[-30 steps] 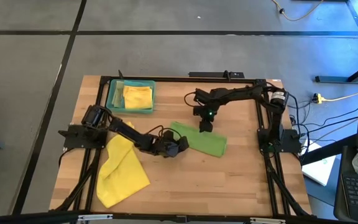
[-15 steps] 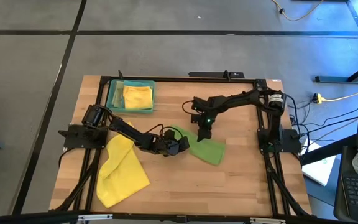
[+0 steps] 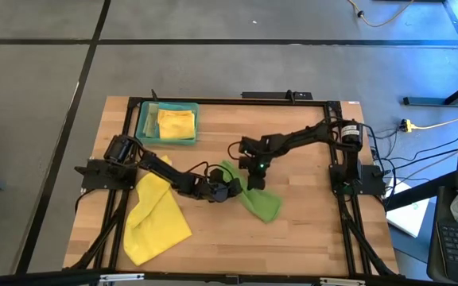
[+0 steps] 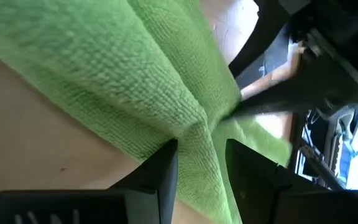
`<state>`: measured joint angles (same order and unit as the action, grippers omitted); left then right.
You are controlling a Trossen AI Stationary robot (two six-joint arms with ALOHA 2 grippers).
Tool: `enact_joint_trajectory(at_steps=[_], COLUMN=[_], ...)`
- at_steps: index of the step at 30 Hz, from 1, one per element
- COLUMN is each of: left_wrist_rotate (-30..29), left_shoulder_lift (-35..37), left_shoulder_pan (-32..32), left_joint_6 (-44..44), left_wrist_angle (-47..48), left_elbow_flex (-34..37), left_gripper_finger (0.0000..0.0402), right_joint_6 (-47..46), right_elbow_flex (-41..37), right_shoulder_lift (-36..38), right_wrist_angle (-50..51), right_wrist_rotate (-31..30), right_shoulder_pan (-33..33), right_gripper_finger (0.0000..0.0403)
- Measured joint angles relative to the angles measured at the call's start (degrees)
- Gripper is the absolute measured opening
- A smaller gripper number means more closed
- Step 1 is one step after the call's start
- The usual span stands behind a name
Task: Fold microfiber towels
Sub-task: Fold the green microfiber cloth
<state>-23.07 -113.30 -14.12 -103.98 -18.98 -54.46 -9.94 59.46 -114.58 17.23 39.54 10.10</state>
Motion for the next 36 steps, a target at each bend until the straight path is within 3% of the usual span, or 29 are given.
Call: enact_joint_trajectory(at_steps=[3, 10, 17, 22, 29, 36], left_wrist_rotate=[0.7, 12.5, 12.9, 7.1, -9.8, -11.0], left_shoulder_lift=[0.0, 0.0, 0.0, 0.0, -0.1, -0.3], left_shoulder_pan=[-0.5, -1.3, -3.7, -5.0, -7.3, -7.0], left_joint_6=[1.0, 6.9, 7.3, 5.7, -6.3, -3.2], left_wrist_angle=[-0.2, -1.0, -1.1, -1.1, -1.0, -4.1], left_elbow_flex=[0.0, 0.0, 0.0, 0.0, 0.1, 0.2], left_gripper_finger=[0.0126, 0.0126, 0.0126, 0.0126, 0.0126, 0.0126], right_joint_6=[-0.6, 0.9, -0.6, -8.2, -20.7, -30.1], right_elbow_flex=[0.0, -0.3, -0.3, -4.9, -14.5, -17.5], right_shoulder_lift=[0.0, 2.7, 7.4, 10.3, 21.2, 36.9], right_wrist_angle=[-0.6, 3.8, 10.5, 8.9, 0.2, -5.6], right_wrist_rotate=[-0.9, -0.4, -2.1, 1.9, 3.6, 0.2], right_shoulder_pan=[0.0, 2.5, 5.4, 5.5, 5.4, 5.8], right_gripper_finger=[0.0016, 0.0007, 0.0003, 0.0002, 0.0001, 0.0001])
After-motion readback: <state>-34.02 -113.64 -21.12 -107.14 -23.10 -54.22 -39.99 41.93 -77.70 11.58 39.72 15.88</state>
